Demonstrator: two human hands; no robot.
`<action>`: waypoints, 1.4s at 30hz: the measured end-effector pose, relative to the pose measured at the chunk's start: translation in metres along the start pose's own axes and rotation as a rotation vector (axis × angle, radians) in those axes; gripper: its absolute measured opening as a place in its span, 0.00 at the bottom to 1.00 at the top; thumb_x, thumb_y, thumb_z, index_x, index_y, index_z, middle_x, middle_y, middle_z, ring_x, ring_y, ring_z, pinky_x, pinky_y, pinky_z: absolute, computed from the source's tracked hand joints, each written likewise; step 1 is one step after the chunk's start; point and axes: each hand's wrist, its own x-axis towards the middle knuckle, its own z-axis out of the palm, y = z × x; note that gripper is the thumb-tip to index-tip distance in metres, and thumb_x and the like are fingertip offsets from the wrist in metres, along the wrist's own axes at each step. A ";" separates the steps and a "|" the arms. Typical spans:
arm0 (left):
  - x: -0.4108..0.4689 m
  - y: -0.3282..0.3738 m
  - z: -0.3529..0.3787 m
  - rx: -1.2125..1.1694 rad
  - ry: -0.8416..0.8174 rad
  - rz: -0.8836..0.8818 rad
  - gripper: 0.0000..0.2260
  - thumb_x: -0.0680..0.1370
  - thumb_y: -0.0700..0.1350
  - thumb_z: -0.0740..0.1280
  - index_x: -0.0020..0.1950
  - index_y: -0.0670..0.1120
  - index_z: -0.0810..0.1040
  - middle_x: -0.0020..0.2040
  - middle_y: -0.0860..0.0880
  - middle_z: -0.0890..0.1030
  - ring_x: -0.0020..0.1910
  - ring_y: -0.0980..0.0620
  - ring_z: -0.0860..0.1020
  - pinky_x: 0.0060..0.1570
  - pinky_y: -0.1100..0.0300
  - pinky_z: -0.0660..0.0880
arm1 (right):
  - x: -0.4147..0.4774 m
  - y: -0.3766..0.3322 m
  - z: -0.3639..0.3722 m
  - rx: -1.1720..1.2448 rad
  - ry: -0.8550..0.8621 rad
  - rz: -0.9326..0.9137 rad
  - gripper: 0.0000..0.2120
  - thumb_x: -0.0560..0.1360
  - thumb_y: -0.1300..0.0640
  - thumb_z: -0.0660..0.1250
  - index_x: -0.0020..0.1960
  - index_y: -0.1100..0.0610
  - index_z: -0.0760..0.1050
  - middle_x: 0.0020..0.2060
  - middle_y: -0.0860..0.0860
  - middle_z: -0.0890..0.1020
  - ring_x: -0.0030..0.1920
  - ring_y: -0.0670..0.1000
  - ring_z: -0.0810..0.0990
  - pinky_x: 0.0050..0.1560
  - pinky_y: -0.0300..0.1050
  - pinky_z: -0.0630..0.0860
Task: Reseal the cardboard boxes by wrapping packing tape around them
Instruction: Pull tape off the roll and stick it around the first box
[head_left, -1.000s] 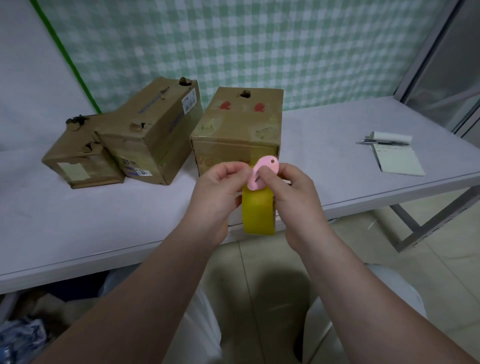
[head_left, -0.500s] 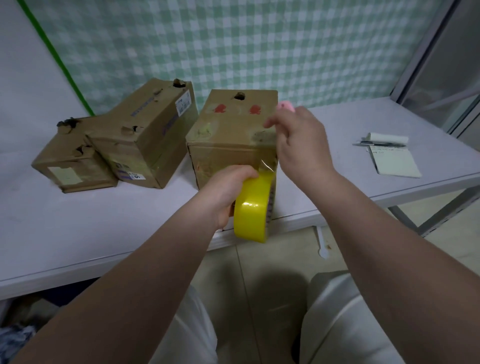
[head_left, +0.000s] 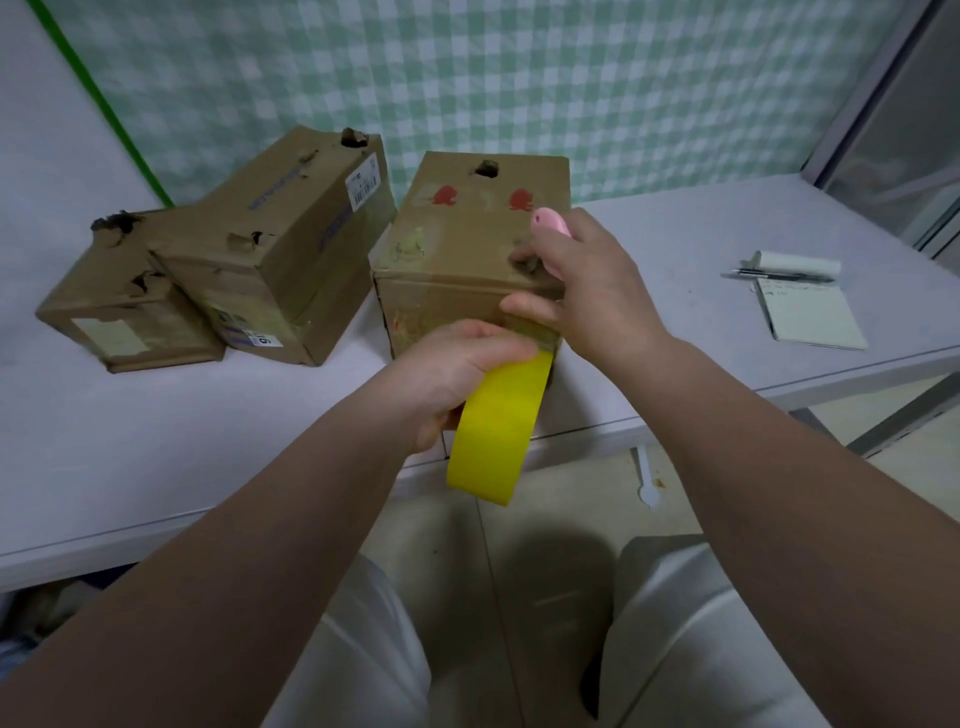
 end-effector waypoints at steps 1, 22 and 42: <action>0.000 -0.001 0.000 0.013 0.006 -0.015 0.06 0.76 0.45 0.67 0.51 0.45 0.77 0.35 0.49 0.77 0.30 0.54 0.77 0.30 0.65 0.72 | -0.002 0.000 0.001 0.025 0.034 -0.005 0.17 0.71 0.52 0.74 0.57 0.57 0.77 0.51 0.53 0.74 0.52 0.56 0.74 0.51 0.49 0.74; -0.002 -0.009 0.022 -0.197 0.229 -0.080 0.08 0.79 0.39 0.61 0.42 0.42 0.77 0.40 0.39 0.77 0.41 0.43 0.77 0.44 0.47 0.75 | -0.007 -0.079 -0.002 1.968 0.276 0.608 0.07 0.80 0.57 0.62 0.44 0.57 0.73 0.34 0.51 0.74 0.24 0.42 0.66 0.22 0.32 0.64; -0.012 -0.006 0.009 -0.219 0.120 -0.093 0.04 0.79 0.42 0.64 0.53 0.44 0.76 0.42 0.43 0.79 0.39 0.47 0.77 0.42 0.54 0.76 | -0.030 -0.049 -0.018 1.199 0.040 0.484 0.22 0.79 0.69 0.54 0.67 0.49 0.65 0.47 0.53 0.82 0.34 0.49 0.78 0.36 0.39 0.76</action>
